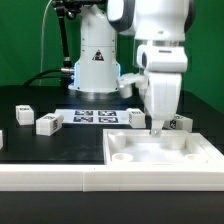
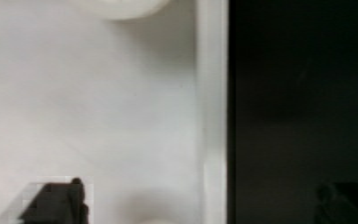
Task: Assemble one leg
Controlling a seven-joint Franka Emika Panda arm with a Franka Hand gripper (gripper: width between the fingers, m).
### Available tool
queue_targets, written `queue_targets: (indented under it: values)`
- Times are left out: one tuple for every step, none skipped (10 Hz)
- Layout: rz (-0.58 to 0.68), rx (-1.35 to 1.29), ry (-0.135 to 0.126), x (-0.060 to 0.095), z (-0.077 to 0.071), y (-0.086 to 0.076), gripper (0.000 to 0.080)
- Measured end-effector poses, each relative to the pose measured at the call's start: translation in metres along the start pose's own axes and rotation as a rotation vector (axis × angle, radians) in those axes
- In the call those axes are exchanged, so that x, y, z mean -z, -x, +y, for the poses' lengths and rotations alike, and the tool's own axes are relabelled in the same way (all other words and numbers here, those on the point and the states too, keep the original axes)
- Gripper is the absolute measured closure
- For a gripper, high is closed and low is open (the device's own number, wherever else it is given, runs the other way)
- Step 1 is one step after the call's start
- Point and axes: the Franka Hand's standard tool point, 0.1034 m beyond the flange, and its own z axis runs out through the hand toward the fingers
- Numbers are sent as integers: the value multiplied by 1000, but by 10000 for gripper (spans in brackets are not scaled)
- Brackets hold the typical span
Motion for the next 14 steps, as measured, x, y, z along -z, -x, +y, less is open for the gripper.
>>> queue_targets:
  values:
    - [-5,-50,8,10,0,-4,150]
    - [-4,-78,20,17,0,-9,150]
    - [-5,-67,14,13,-1,-6,150]
    - [-3,-128,9,12,-2,-6,150]
    - [-2,-181,9,12,-2,-7,150]
    - [-1,-274,9,12,-2,-7,150]
    - [-1,-346,8,11,-3,-8,150]
    - [13,-480,16,11,-7,-12,150]
    - [24,-664,8,10,-20,-21,150]
    - [40,-768,7,8,-31,-34,150]
    - [40,-858,-9,6,-39,-44,150]
    - [45,-938,-16,9,-45,-56,150]
    - [48,-1020,-25,10,-53,-67,150]
    - [49,-993,-25,12,-56,-73,150]
